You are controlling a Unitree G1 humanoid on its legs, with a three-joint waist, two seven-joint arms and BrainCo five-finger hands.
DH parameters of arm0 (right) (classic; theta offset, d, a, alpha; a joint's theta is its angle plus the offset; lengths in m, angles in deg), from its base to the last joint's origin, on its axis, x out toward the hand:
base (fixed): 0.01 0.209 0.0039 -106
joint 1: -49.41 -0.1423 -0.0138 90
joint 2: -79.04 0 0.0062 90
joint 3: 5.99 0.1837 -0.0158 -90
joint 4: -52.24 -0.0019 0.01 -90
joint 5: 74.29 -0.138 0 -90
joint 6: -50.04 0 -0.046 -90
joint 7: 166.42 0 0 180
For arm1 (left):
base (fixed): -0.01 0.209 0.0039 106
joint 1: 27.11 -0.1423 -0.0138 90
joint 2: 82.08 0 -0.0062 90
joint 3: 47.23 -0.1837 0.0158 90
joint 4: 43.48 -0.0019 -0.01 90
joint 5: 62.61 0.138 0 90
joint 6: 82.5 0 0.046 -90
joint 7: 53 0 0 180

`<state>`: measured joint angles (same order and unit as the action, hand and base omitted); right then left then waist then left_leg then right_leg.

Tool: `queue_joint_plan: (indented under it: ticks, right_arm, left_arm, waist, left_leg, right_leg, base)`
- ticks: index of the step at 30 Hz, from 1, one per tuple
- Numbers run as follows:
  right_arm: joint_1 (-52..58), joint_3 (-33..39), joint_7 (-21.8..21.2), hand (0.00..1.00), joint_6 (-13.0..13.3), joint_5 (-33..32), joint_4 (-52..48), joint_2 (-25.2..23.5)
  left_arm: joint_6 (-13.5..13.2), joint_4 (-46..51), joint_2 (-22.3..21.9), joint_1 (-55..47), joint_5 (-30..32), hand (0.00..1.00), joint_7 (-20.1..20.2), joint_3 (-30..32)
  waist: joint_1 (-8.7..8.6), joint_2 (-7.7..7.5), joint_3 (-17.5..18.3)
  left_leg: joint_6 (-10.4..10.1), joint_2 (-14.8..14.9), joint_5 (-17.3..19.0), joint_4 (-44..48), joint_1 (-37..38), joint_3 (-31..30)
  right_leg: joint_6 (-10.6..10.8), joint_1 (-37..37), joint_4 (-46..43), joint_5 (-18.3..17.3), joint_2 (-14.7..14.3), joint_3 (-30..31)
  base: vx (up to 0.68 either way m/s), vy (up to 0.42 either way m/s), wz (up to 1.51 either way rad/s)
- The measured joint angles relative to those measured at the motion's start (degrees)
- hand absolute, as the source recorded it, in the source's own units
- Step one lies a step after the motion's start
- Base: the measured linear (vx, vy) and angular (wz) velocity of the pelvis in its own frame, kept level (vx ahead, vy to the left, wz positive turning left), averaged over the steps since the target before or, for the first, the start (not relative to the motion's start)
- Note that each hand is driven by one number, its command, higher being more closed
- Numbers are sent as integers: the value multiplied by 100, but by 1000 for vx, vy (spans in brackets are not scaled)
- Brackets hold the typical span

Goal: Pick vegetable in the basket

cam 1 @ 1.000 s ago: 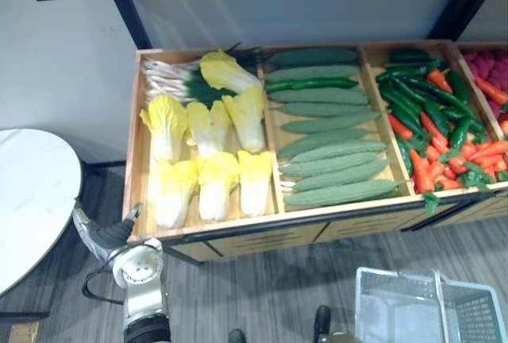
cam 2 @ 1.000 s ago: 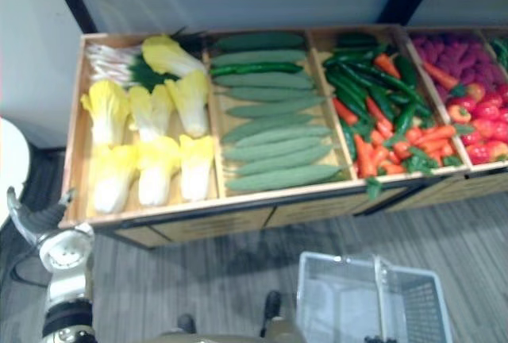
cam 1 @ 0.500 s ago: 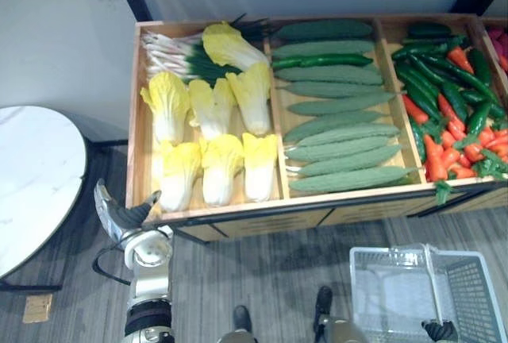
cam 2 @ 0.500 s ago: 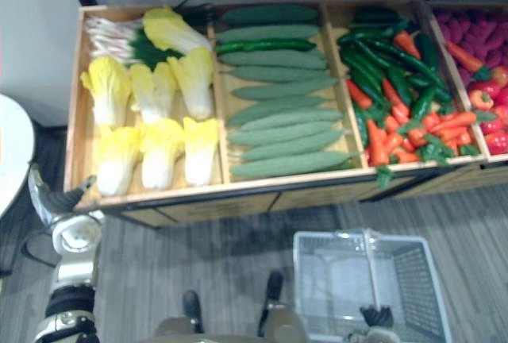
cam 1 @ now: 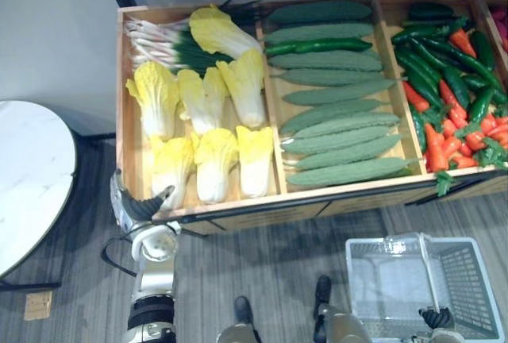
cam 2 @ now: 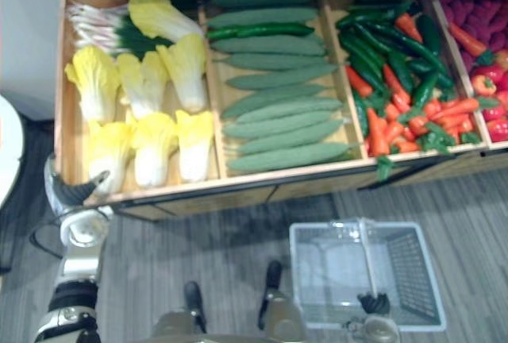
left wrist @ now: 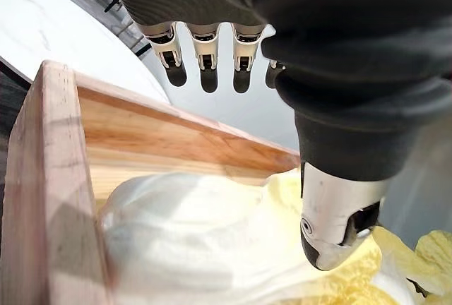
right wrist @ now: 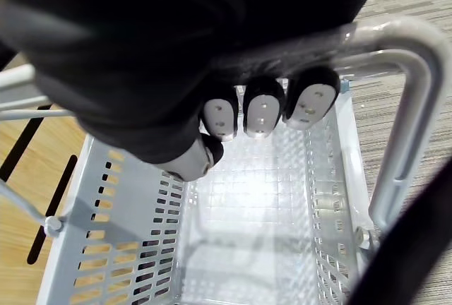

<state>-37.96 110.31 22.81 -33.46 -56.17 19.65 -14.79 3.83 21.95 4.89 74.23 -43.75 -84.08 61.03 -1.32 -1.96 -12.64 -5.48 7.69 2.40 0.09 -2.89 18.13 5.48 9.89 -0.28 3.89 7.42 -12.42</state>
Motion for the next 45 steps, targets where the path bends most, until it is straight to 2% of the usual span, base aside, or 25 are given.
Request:
queue_joint_plan:
  ticks: [8, 15, 23, 26, 35, 36, 45]
  right_arm:
    - [-140, -203, -1, 100, 10, -1, -3, 116]
    - [-262, -218, -4, 100, 2, -1, -2, 140]
    - [-418, -429, -75, 100, 1, -1, -7, 288]
    - [-511, -436, -101, 100, 1, -1, -14, 298]
    - [-624, -437, -151, 100, -5, -4, -25, 375]
    - [-638, -438, -194, 100, -5, -4, -25, 375]
    - [-686, -440, -224, 100, -2, -5, -24, 374]
  left_arm:
    - [-19, -580, 144, 132, -159, 0, 273, -113]
    - [-17, -629, 296, 384, -489, 0, 504, -260]
    - [19, -775, 375, 716, -514, 0, 787, -364]
    - [56, -776, 573, 779, -511, 0, 950, -490]
    - [166, -776, 816, 1158, -506, 0, 1353, -779]
    - [175, -776, 836, 1171, -503, 100, 1397, -809]
    - [167, -779, 977, 1379, -502, 100, 1445, -894]
  waist:
    - [-4, 2, -144]
    - [-3, -9, -319]
    - [2, 4, -441]
    - [12, 1, -535]
    - [164, -1, -680]
    - [162, -1, -680]
    - [164, -32, -763]
  left_leg:
    - [4, -1, -2, 8, -125, 19]
    - [5, -10, -3, 8, -140, 17]
    - [12, -25, -8, 12, -227, 11]
    - [18, -38, -12, 15, -247, 2]
    - [87, -90, -62, 30, -414, -46]
    - [95, -97, -68, 30, -422, -65]
    - [117, -153, -97, 33, -486, -148]
  right_leg:
    - [-5, 190, -86, 3, 4, 51]
    - [-5, 202, -86, 4, 9, 50]
    - [-6, 293, -105, 5, 26, 47]
    - [-4, 307, -108, 6, 41, 39]
    - [-14, 469, -175, 36, 106, 15]
    - [-13, 468, -175, 38, 114, 3]
    - [-8, 471, -171, 52, 176, -59]
  base:
    - [-16, -8, -2]
    - [0, 0, 0]
    - [0, 0, 0]
    - [0, 0, 0]
    - [-7, -1, 2]
    - [-25, -5, 8]
    - [-7, 1, 6]
